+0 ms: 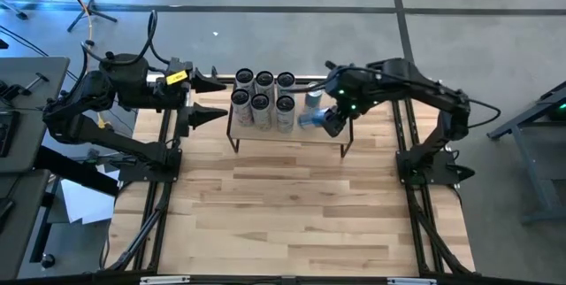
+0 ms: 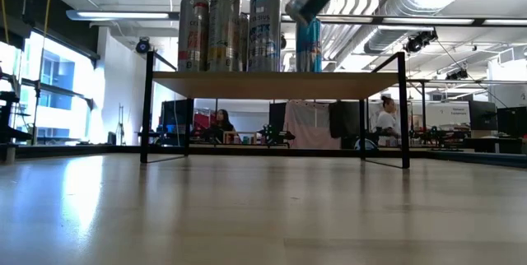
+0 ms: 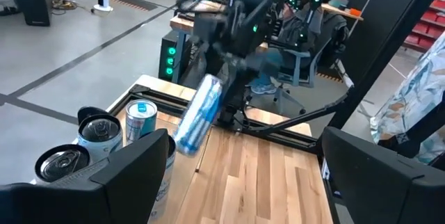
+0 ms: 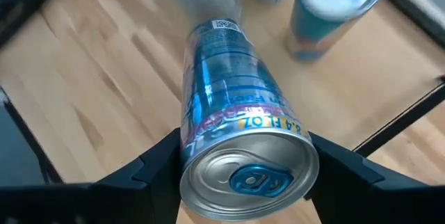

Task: Place canned beverage on shelf
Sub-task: Put the blue soda can on the shelf aligned with the other blue soda can

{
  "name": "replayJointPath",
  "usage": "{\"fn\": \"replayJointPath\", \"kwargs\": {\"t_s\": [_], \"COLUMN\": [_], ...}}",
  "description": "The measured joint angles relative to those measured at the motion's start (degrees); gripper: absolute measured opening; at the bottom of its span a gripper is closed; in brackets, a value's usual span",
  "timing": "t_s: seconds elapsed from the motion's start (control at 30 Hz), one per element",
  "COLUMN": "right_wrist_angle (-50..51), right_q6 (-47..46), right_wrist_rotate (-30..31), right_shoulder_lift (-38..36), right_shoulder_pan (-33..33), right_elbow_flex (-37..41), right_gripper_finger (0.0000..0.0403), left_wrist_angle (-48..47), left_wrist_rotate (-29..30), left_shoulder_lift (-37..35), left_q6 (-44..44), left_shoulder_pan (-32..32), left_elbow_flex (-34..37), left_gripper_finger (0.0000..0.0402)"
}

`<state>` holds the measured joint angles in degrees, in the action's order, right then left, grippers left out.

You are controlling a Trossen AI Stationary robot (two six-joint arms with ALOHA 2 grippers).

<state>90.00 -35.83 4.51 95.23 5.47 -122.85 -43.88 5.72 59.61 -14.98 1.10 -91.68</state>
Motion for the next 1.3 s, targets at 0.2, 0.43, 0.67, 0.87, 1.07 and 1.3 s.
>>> {"fn": "replayJointPath", "kwargs": {"t_s": [0.2, 0.43, 0.67, 0.87, 1.07, 1.3], "right_wrist_angle": [-0.1, 0.0, 0.0, 0.0, 0.0, 0.0], "right_q6": [1.4, 3.6, 5.0, 7.0, 7.5, 10.8], "right_wrist_rotate": [-2.4, -5.3, -5.6, -5.7, -7.1, -8.0], "right_shoulder_lift": [0.0, 0.0, 0.0, 0.0, -0.1, -0.5], "right_shoulder_pan": [2.7, 5.4, 6.2, 6.2, 6.2, 6.2], "right_elbow_flex": [5.6, 9.9, 10.1, 10.1, 10.1, 10.1], "right_gripper_finger": [0.0232, 0.0232, 0.0232, 0.0232, 0.0232, 0.0232], "left_wrist_angle": [-0.4, -2.5, -2.4, -2.1, 0.4, 4.8], "left_wrist_rotate": [0.1, 0.0, -2.1, 1.2, 9.0, 10.2], "left_shoulder_lift": [1.4, 5.0, 10.3, 15.6, 21.3, 27.7], "left_q6": [-1.4, -2.4, -2.6, -1.7, 1.6, 4.2], "left_shoulder_pan": [0.0, 0.0, -0.1, -2.4, -6.1, -7.8], "left_elbow_flex": [-0.1, 0.0, 0.0, 0.0, 0.0, 0.0], "left_gripper_finger": [0.0351, 0.0351, 0.0351, 0.0351, 0.0351, 0.0351]}}
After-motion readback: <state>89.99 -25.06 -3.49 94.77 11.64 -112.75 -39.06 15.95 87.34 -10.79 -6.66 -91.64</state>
